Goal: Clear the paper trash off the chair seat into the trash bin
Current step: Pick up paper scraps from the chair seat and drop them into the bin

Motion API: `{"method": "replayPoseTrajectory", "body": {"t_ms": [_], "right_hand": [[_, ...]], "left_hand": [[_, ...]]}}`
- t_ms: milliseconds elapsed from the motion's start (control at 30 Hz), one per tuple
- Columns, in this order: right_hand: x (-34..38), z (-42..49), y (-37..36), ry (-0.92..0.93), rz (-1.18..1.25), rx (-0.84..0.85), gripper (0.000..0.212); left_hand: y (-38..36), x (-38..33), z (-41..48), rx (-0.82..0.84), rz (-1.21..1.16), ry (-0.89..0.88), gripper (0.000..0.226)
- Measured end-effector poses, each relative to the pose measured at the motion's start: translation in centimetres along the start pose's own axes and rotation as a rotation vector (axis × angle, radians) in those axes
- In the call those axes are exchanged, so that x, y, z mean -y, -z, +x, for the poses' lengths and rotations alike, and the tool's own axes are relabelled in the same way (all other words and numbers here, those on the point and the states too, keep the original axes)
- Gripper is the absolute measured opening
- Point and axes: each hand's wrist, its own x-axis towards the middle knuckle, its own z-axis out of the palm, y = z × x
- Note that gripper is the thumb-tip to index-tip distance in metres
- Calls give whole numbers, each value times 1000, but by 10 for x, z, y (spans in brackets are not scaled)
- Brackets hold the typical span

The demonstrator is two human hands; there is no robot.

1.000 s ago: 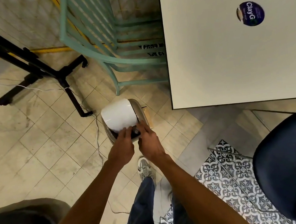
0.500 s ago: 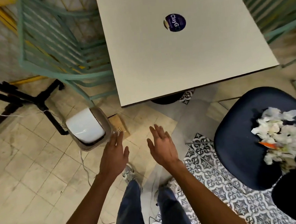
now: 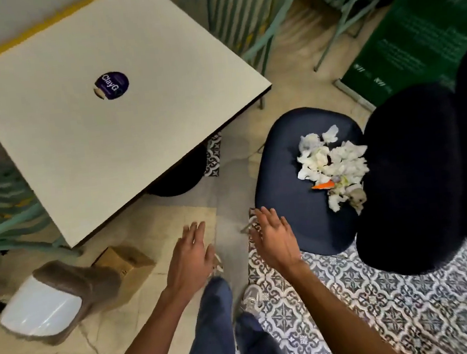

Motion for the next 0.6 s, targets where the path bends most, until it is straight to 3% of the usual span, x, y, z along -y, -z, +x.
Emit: {"method": "replayPoseTrajectory", "body": {"t_ms": [333, 600], "right_hand": [[-115, 37, 37, -370, 97, -103, 59], [-187, 60, 43, -577, 224, -125, 58]], "left_hand": [[-33, -117, 138, 214, 136, -302, 64], [-81, -197, 199, 330, 225, -502, 60]]}}
